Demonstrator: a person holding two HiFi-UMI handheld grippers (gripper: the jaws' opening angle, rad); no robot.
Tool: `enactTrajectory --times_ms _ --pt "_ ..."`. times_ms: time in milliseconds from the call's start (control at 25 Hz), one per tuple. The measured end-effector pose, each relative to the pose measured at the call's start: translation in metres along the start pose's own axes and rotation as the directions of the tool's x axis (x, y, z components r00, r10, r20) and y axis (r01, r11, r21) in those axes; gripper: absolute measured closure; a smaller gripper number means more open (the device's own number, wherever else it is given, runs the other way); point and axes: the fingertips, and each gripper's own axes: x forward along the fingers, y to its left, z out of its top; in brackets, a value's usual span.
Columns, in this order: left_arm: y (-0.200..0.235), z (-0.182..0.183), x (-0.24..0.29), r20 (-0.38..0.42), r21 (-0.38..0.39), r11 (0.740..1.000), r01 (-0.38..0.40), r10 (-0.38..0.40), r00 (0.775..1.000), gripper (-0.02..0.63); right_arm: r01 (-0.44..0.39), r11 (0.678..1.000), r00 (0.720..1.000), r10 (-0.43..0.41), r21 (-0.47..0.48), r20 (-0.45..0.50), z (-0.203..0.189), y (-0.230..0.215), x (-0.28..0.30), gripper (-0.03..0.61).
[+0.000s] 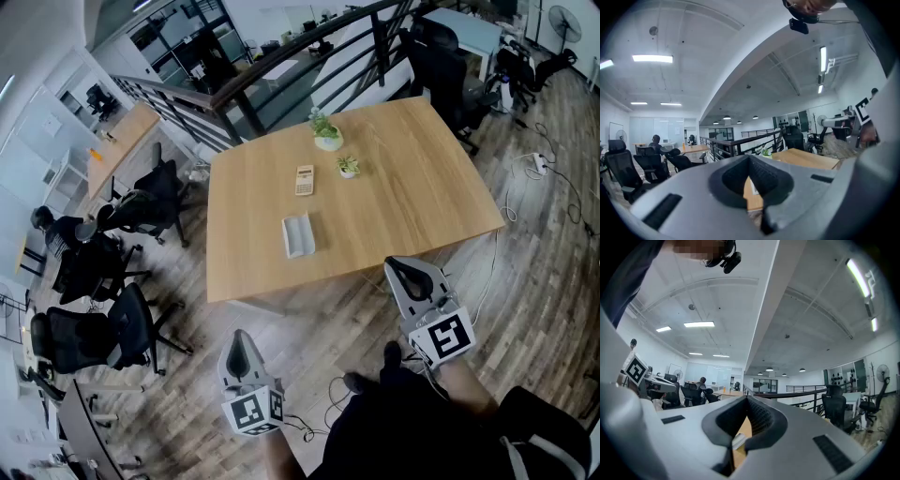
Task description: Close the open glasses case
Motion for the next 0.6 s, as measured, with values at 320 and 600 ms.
enactTrajectory --times_ms 320,600 --pt "-0.006 0.001 0.004 -0.002 -0.010 1.000 -0.002 0.002 1.000 0.614 0.001 1.000 1.000 -0.001 -0.011 0.001 0.002 -0.005 -0.001 0.563" --pt "-0.013 0.003 0.013 -0.016 0.010 1.000 0.003 -0.003 1.000 0.614 -0.001 1.000 1.000 0.001 0.026 0.012 -0.001 -0.016 0.000 0.563"
